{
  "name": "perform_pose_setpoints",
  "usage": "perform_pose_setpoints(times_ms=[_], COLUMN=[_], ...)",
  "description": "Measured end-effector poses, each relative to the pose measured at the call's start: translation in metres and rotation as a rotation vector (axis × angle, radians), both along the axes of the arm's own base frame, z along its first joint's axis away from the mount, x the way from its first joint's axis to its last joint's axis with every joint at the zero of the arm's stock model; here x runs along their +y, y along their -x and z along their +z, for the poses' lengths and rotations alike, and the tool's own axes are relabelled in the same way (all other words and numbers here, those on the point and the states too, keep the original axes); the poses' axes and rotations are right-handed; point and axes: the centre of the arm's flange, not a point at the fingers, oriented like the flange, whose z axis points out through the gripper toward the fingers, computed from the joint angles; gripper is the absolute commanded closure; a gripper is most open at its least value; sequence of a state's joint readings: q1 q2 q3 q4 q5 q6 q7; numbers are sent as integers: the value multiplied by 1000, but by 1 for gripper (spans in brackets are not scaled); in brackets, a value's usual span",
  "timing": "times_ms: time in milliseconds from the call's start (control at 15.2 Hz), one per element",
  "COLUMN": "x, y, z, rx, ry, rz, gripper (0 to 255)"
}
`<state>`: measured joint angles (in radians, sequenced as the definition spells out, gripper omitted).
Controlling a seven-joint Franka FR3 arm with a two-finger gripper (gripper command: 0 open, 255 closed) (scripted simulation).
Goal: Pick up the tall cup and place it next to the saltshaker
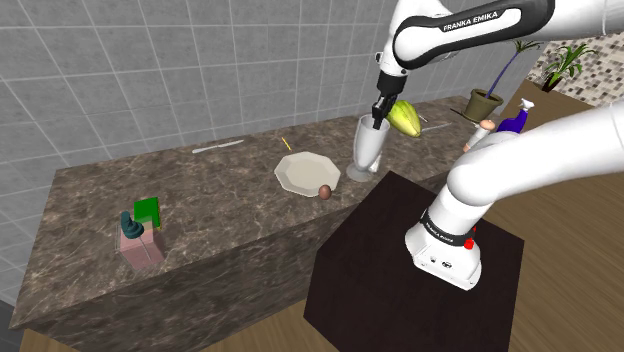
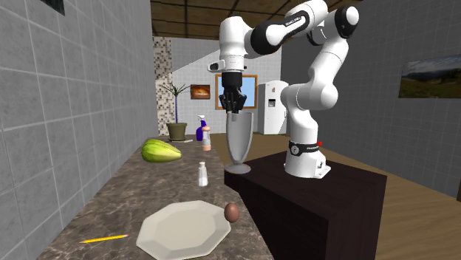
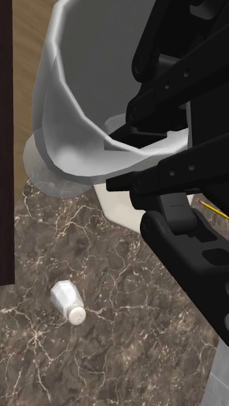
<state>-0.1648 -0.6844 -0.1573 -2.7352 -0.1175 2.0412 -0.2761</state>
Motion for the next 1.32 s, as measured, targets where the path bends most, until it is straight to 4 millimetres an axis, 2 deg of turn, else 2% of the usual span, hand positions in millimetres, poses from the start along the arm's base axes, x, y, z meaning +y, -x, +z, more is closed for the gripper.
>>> perform_pose_setpoints(times_ms=[1320], x=[0], y=[1], z=[-105], rx=[0], ry=[0], rz=[0], gripper=[255])
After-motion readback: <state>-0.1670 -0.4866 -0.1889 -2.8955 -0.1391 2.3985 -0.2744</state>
